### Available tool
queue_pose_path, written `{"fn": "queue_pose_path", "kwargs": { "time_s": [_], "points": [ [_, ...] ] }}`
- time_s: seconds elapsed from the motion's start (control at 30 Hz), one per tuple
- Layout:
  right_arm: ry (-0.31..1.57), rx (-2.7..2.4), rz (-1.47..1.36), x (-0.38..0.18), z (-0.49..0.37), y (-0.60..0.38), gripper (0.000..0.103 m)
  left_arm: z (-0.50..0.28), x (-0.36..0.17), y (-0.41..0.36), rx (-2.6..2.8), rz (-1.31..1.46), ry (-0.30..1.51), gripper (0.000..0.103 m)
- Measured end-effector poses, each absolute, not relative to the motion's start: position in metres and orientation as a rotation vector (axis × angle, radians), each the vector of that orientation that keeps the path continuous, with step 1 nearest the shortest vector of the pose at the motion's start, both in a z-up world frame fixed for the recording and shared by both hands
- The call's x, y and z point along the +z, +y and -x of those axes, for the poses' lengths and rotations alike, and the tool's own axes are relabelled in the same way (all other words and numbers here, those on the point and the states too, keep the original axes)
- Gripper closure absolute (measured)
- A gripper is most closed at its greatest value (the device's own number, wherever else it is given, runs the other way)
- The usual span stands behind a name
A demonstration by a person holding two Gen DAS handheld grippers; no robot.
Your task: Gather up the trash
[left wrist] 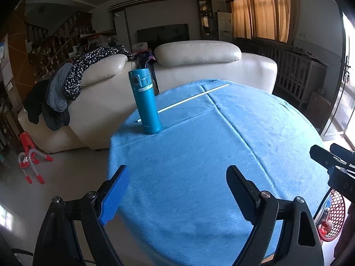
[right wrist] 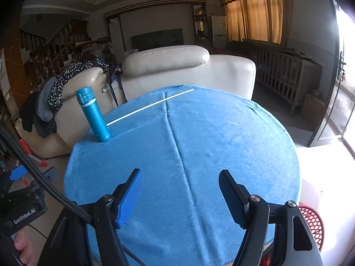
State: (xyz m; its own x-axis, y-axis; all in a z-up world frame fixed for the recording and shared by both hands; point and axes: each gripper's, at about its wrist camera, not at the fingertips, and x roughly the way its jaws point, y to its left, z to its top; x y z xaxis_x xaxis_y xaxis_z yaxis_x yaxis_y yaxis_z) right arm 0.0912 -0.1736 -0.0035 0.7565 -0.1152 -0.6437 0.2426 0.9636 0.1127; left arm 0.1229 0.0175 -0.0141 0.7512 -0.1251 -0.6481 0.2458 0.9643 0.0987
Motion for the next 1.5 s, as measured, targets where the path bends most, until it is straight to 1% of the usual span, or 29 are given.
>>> {"fn": "queue_pose_path", "kwargs": {
  "time_s": [0.37, 0.7, 1.07, 1.5],
  "points": [
    [0.731, -0.150, -0.173, -0.022, -0.106, -0.158, 0.029, -0.130, -0.027, 0.027, -0.160, -0.153, 0.722, 0.014],
    [0.740, -0.164, -0.227, -0.034, -0.114, -0.178, 0.029, -0.139, -0.033, 0.013, -0.163, -0.170, 0.742, 0.014],
    [0.734, -0.196, -0.258, -0.036, -0.116, -0.193, 0.029, -0.141, -0.038, -0.003, -0.192, -0.210, 0.754, 0.014],
    [0.714, -0.196, -0.279, -0.034, -0.103, -0.202, 0.029, -0.130, -0.031, -0.012, -0.193, -0.232, 0.735, 0.014]
  ]
}}
